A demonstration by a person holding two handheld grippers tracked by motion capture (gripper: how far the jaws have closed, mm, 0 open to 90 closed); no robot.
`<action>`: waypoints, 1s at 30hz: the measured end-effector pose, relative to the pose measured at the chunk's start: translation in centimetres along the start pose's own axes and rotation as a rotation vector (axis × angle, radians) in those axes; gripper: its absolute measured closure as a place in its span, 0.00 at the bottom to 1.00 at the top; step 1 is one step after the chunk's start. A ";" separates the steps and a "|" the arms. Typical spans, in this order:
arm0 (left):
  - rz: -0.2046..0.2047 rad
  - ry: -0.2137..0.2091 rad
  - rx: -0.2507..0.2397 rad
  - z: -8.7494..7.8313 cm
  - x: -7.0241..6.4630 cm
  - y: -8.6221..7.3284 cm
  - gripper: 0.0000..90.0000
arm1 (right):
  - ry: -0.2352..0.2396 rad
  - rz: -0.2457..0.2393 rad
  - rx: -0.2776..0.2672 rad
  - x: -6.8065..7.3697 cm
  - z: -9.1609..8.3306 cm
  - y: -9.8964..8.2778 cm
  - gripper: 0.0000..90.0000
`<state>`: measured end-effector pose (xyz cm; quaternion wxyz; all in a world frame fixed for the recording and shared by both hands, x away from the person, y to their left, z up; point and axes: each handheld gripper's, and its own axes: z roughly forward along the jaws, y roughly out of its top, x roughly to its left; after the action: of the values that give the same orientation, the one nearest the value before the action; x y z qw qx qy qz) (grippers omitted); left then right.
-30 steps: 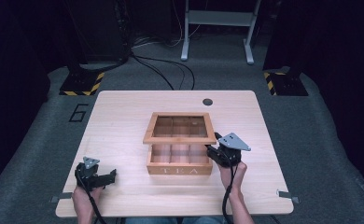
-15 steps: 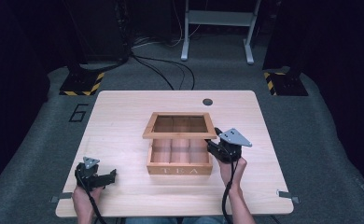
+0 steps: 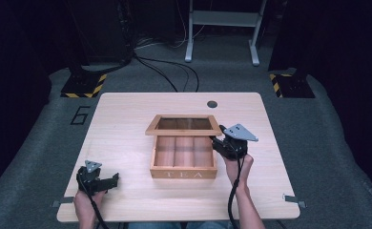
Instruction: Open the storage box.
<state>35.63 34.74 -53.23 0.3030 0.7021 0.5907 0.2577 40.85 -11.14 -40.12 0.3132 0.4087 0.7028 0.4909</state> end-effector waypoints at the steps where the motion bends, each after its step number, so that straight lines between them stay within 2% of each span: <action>1: 0.001 0.001 0.003 0.0 0.0 0.0 0.04 | 0.001 0.001 0.002 0.0 0.0 0.1 0.59; 5: 0.008 0.000 0.009 -0.1 0.0 0.0 0.04 | 0.012 -0.012 0.027 -0.4 0.2 1.0 0.59; 12: 0.008 0.000 0.009 -0.1 0.0 0.0 0.04 | 0.018 -0.007 0.057 -0.6 0.4 1.9 0.59; 30: 0.009 0.000 0.008 -0.1 0.0 0.0 0.04 | 0.045 0.009 0.088 -1.7 1.1 3.8 0.62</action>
<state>35.60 34.80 -53.18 0.2993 0.7058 0.5885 0.2567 43.54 -11.48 -36.82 0.2768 0.4143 0.7287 0.4698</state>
